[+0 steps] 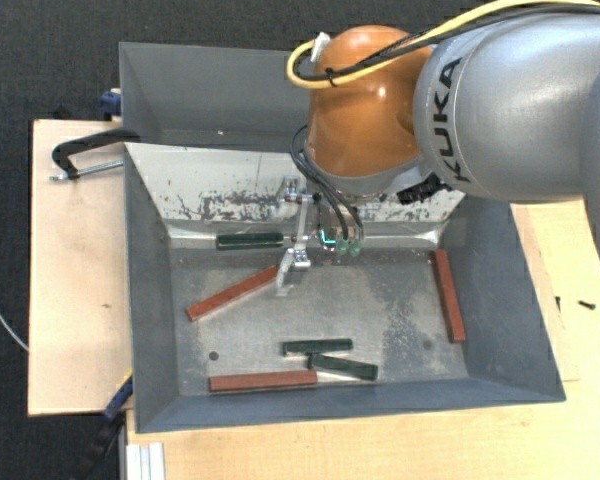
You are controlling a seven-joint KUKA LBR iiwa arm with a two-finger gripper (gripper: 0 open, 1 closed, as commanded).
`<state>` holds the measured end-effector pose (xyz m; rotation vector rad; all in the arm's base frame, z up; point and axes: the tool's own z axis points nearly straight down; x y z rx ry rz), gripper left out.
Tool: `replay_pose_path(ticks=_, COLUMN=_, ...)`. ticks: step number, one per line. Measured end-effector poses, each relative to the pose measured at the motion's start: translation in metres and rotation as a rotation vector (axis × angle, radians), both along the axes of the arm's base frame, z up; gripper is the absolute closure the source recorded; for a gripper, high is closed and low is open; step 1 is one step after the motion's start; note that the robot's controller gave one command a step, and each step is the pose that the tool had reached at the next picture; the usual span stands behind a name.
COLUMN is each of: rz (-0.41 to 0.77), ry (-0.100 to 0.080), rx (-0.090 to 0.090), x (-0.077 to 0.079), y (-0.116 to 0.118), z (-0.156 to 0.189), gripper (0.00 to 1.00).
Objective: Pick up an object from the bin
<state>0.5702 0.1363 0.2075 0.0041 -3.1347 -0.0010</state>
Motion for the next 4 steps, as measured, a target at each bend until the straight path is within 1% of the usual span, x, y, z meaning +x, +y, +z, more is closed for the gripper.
replay_pose_path(ticks=1, rz=-0.001, ry=-0.004, rx=0.000, x=0.000, y=0.000, z=0.002, gripper=0.00)
replay_pose_path(ticks=2, rz=0.104, ry=-0.013, rx=0.000, x=0.001, y=0.007, z=-0.008, gripper=0.00)
replay_pose_path(ticks=3, rz=0.317, ry=-0.014, rx=0.002, x=0.005, y=0.024, z=-0.065, gripper=0.00)
replay_pose_path(ticks=4, rz=0.208, ry=-0.009, rx=0.003, x=0.008, y=0.021, z=-0.130, gripper=1.00)
